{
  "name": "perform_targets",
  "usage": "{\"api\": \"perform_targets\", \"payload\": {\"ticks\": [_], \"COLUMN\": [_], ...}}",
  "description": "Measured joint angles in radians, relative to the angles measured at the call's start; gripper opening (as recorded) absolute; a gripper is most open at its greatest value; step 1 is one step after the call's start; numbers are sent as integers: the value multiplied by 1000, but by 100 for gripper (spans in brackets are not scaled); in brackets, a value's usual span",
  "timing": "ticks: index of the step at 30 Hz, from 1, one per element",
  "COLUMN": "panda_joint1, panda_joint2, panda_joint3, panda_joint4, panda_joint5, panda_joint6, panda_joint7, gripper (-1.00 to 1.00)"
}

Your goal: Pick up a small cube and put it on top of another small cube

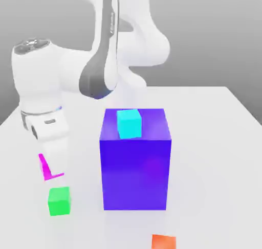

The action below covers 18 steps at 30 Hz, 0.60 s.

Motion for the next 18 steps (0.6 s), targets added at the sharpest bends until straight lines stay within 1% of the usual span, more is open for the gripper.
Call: {"api": "perform_targets", "payload": {"ticks": [7,11,15,16,18], "panda_joint1": [18,7,-28,-40,-40], "panda_joint2": [68,123,186,203,203], "panda_joint3": [-9,14,65,82,82], "panda_joint4": [5,7,10,11,11], "panda_joint5": [61,131,223,249,249], "panda_joint6": [67,107,148,158,158], "panda_joint7": [-45,-96,-162,-181,-181], "gripper": [-100,-100,-100,100,100]}}
